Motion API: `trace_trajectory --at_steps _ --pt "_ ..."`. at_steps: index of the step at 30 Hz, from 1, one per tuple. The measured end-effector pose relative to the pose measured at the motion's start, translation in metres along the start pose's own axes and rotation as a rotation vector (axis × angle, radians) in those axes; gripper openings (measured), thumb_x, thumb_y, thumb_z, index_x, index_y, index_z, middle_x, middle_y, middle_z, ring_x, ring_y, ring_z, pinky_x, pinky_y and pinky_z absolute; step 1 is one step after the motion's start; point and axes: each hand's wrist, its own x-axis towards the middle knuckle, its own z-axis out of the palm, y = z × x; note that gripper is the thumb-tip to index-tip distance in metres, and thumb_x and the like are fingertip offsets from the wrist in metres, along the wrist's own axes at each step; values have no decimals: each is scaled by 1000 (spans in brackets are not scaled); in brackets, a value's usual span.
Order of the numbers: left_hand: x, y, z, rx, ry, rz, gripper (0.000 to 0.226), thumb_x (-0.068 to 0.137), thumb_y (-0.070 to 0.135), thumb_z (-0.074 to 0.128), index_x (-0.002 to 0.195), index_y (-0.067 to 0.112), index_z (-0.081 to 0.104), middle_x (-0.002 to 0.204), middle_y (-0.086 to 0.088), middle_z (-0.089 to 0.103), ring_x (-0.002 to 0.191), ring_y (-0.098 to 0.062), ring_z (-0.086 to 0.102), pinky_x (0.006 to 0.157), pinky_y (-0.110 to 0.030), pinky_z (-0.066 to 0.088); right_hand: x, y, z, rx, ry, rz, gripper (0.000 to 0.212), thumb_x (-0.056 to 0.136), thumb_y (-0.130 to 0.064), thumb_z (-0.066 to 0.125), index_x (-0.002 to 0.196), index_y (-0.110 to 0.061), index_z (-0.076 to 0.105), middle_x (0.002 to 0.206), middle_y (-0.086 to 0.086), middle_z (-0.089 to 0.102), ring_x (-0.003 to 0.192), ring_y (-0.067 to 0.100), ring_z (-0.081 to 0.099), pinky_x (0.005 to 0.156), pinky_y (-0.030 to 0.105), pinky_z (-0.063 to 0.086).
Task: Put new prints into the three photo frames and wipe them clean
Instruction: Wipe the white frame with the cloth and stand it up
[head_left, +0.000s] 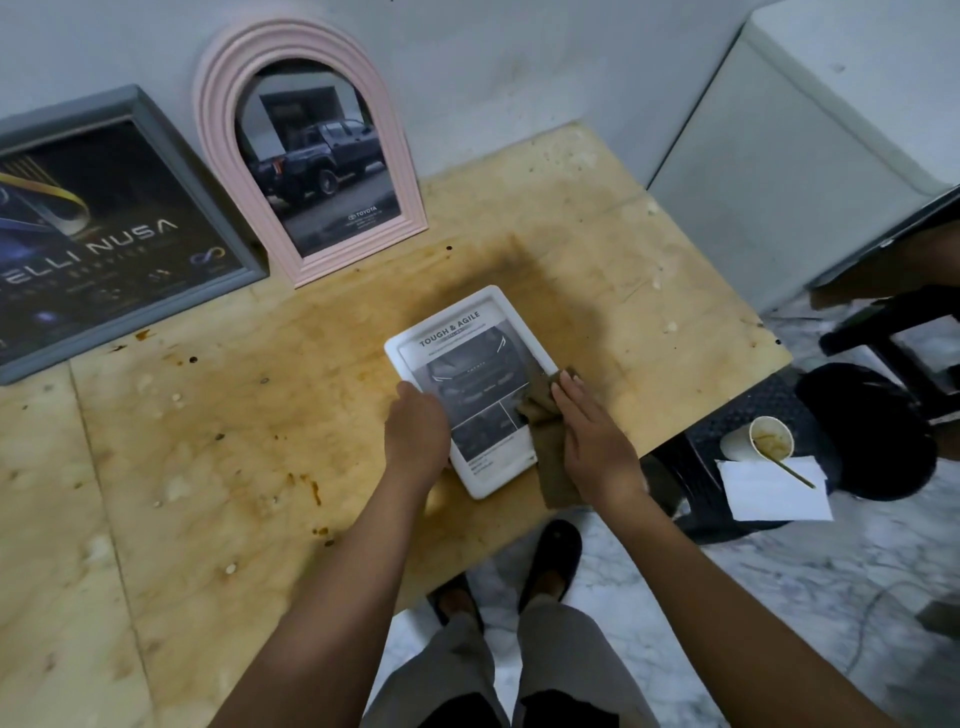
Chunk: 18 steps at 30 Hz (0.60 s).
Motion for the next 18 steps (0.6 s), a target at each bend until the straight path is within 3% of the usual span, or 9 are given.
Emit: trace_trajectory --at_steps 3,8,12,18 --pt "-1 1 0 -58 -18 -21 20 96 21 29 107 9 41 90 -6 57 70 -21 57 47 -30 40 -21 3 14 9 126 -31 45 94 -15 32 134 -6 49 144 2 41 136 11 29 107 35 36" --pt "1 2 1 -93 -61 -58 11 95 23 28 101 17 35 85 -4 56 70 -30 64 54 -40 56 -42 -14 26 9 237 23 47 85 -6 33 125 -4 58 132 10 55 127 22 46 94 24 43" --pt "1 3 0 -60 -64 -70 17 96 20 29 110 13 37 87 -6 55 71 -32 64 45 -33 49 -57 -39 42 88 232 6 48 84 -3 34 125 -7 59 132 8 56 124 24 51 95 32 48" --pt "2 4 0 -46 -76 -83 26 96 18 30 120 8 36 93 -9 56 76 -32 64 59 -40 56 -67 -50 48 122 177 -73 45 87 -7 33 122 -8 62 127 4 60 123 20 52 97 33 47"
